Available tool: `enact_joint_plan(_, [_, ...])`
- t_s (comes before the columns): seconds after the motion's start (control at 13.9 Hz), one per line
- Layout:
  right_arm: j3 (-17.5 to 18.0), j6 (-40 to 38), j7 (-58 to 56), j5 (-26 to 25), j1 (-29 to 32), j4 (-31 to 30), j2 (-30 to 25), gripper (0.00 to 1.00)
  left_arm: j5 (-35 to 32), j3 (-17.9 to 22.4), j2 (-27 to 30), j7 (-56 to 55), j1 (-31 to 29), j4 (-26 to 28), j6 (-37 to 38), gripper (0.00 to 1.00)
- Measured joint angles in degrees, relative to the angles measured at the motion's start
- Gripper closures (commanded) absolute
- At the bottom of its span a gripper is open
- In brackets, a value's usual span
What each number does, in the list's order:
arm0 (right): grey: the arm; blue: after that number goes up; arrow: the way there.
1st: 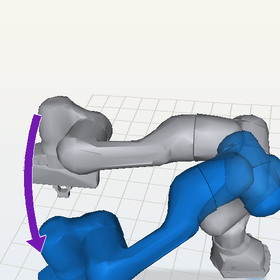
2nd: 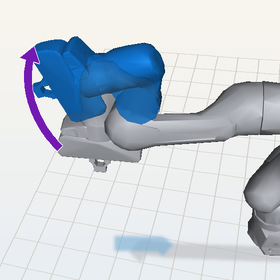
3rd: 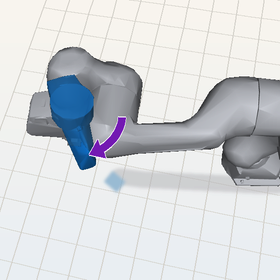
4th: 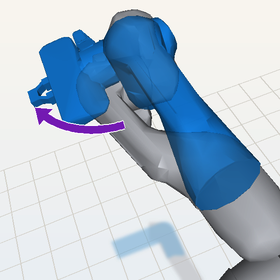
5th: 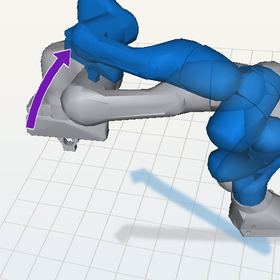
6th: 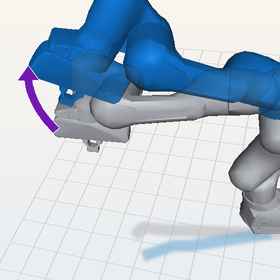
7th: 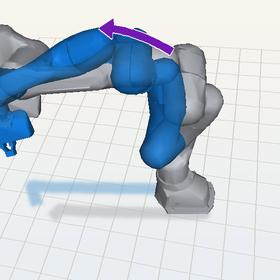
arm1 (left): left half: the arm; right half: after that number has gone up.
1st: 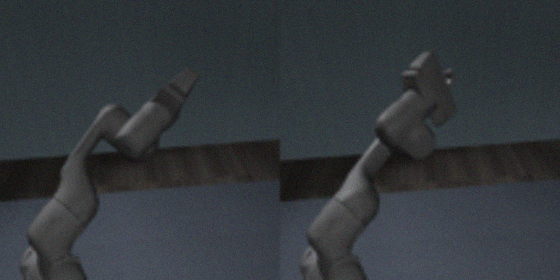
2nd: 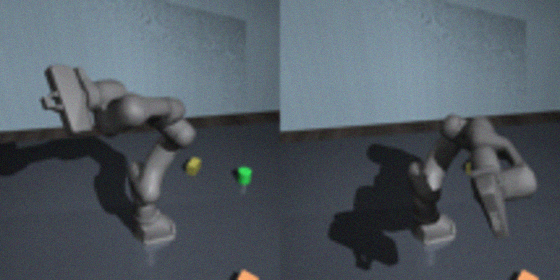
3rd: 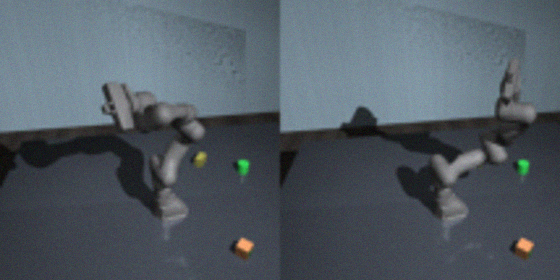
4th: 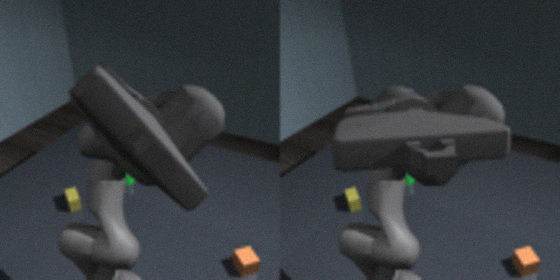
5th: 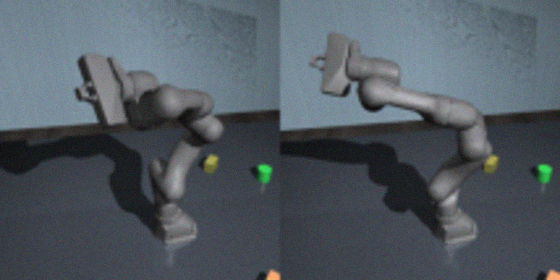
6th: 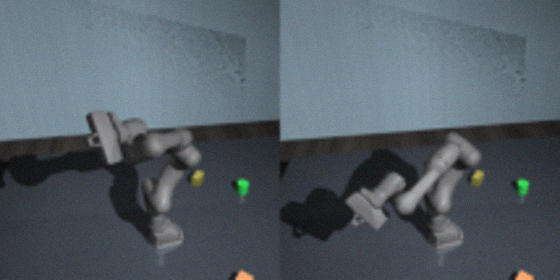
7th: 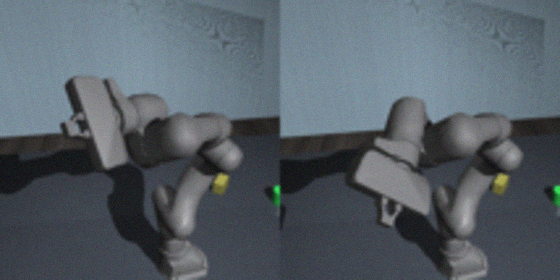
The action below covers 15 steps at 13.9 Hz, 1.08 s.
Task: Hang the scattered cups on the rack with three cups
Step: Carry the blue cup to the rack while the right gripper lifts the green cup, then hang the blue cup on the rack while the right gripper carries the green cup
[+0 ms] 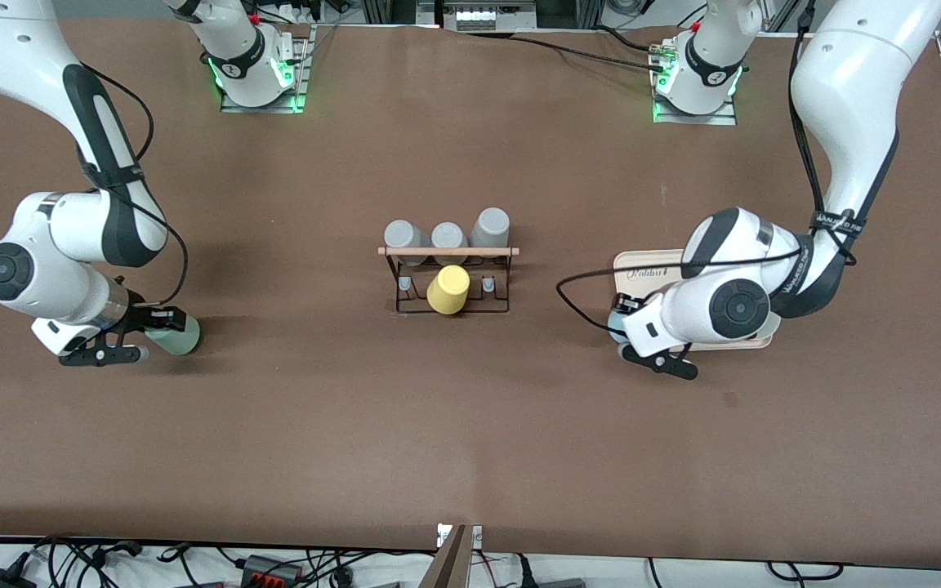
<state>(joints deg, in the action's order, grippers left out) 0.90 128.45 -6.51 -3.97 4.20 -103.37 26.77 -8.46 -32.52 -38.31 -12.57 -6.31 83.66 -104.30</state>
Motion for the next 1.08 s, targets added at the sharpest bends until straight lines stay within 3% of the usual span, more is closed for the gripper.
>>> enact_joint_plan(0.22, [1.13, -6.40, -0.57, 0.02, -0.07, 3.60, -2.75, 0.76, 6.60, -0.33, 0.69, -8.59, 3.22, -5.72, 2.53, 0.99])
enact_joint_plan(0.5, [2.19, -15.66, -0.61, 2.84, -0.09, 7.98, -5.90, 0.76, 7.55, -0.31, 0.25, -23.59, 10.33, -10.32, 2.48, 0.99])
enact_joint_plan(0.72, [2.40, -19.13, -0.89, 5.52, -0.12, 8.66, -8.83, 0.76, 7.57, -0.30, -0.66, -31.69, 12.72, -11.83, -0.13, 0.99])
enact_joint_plan(1.08, [2.71, -23.97, -0.75, 5.81, -1.03, 8.76, -12.36, 0.75, 7.58, -0.15, -2.67, -37.08, 17.15, -12.04, -3.58, 0.99])
